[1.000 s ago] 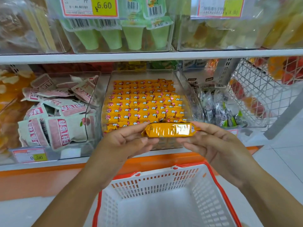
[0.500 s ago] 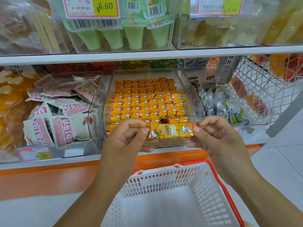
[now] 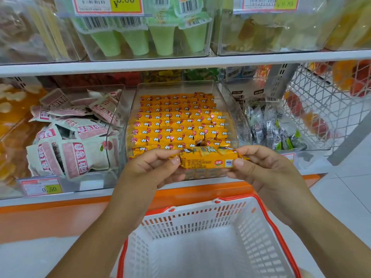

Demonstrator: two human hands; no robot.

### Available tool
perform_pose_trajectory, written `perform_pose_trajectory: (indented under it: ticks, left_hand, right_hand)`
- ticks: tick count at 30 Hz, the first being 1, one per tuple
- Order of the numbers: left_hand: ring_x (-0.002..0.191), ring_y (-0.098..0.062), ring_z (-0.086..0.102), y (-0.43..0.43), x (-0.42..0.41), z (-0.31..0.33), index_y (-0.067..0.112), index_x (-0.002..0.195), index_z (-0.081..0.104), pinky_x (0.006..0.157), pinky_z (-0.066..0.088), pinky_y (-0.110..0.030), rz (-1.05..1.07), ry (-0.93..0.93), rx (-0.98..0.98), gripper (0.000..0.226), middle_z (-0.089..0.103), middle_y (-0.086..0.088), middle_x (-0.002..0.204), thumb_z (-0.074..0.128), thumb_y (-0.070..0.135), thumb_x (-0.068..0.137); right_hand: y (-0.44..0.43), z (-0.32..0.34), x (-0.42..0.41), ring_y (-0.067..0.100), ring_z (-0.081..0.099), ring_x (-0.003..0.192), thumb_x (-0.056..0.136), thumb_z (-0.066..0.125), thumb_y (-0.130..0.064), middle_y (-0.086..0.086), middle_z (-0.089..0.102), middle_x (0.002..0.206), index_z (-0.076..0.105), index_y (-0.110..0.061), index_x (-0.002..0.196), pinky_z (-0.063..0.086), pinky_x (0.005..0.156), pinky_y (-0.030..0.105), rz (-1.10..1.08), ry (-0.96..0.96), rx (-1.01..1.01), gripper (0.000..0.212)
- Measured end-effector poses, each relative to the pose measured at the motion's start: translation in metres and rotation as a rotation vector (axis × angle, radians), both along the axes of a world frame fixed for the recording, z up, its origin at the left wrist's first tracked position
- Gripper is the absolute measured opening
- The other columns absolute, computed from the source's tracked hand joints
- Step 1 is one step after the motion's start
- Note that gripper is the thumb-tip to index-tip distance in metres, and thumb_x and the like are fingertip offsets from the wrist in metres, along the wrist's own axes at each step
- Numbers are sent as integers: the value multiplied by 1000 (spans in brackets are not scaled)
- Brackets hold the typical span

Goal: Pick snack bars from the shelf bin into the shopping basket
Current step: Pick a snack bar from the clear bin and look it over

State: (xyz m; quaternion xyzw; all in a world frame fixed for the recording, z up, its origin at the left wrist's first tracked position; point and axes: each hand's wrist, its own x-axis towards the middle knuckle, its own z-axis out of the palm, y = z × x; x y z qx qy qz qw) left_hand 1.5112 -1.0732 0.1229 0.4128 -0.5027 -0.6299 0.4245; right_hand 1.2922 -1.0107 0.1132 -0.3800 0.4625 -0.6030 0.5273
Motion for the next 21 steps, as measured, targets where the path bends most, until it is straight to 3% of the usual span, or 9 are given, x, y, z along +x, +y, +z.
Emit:
perform_pose_trajectory:
  ticks: [5,10,12,14,16,18,21]
  left_hand:
    - [77,-22,75,-1,0,0,25,79,80,67,57,-20,-5,38,1,20,76,-10,79,65,16,71]
    - [89,-23,75,-3,8,2,24,107,72,77,57,-21,-113,-19,-36,37,77,-7,91,67,13,72]
    - [89,-24,75,-4,8,3,22,103,73,75,59,-23,-95,-20,-53,35,77,-8,90,67,13,70]
    - [83,-21,75,-4,7,3,24,82,78,68,59,-22,-37,-19,-61,19,77,-5,83,68,16,69]
    - [76,-17,73,-3,5,2,28,65,75,65,57,-19,-1,-56,-72,9,74,2,75,68,23,68]
    - [75,-16,73,-2,4,1,25,63,68,71,57,-22,10,-101,-90,11,71,3,72,66,26,74]
    - [78,-17,74,-1,1,-3,12,77,57,85,55,-35,15,-140,-101,15,69,-1,72,58,15,92]
  right_hand:
    - [-1,0,0,32,73,83,63,72,-19,25,72,100,66,3,98,58,67,25,-38,-94,19,41]
    - [-1,2,-3,34,73,88,70,69,-11,27,71,99,66,2,106,59,71,28,-37,-174,41,39]
    - [0,5,-3,38,73,89,61,71,-11,26,71,92,67,1,108,60,70,29,-13,-188,53,49]
    - [1,5,0,36,74,86,59,72,-14,25,72,92,69,-2,105,59,67,27,-11,-129,54,47]
    - [1,3,3,34,74,83,61,75,-18,22,73,91,74,-13,88,59,67,26,-18,-57,37,27]
    - [0,0,4,33,73,88,60,84,-31,18,74,96,72,-20,74,59,76,30,-36,30,28,21]
    - [-1,-6,6,36,70,100,51,90,-54,20,72,106,68,-21,72,53,92,41,-66,94,12,44]
